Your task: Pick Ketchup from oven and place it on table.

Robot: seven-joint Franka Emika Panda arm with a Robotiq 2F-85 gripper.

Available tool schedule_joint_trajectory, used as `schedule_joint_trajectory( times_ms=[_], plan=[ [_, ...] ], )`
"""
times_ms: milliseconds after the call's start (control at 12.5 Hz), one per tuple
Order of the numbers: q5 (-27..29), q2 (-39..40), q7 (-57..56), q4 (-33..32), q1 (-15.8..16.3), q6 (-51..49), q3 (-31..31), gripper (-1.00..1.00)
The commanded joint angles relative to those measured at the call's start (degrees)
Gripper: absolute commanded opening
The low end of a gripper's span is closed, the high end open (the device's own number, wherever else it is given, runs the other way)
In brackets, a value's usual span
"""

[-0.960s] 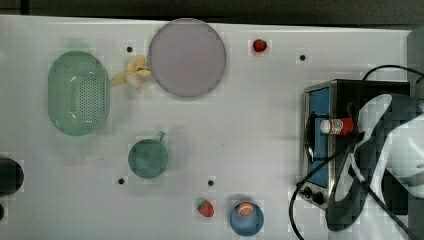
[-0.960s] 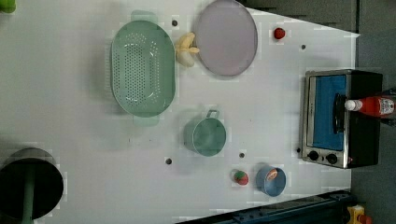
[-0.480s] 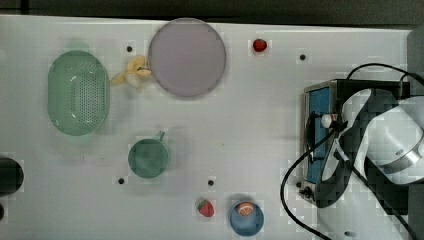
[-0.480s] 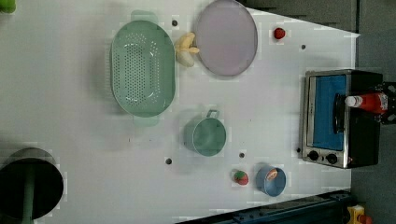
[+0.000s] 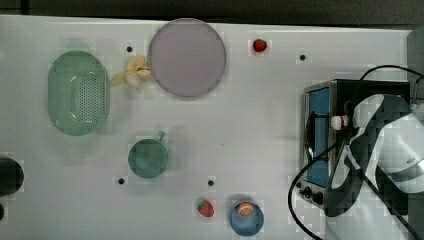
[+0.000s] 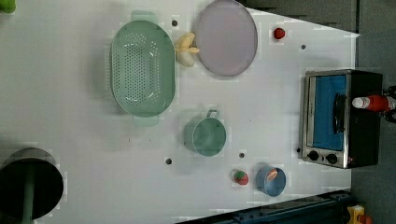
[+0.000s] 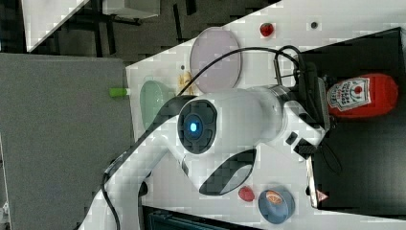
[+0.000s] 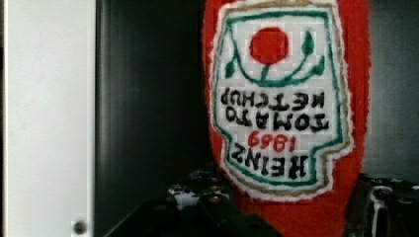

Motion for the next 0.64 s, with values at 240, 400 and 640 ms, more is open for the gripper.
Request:
schedule_joint_trajectory(
  times_ms=[240,400,640],
  plan=[
    [-1.12,-3.89,1.35,9.19,0.04,-12.44,-0.20,0.27],
    [-2.74,-6.28,1.35,14.87,2.08,-21.61,-0.05,0.27],
    [-3.99,-10.02,1.35,19.82,6.59,-27.62,2.23,0.27]
  ],
)
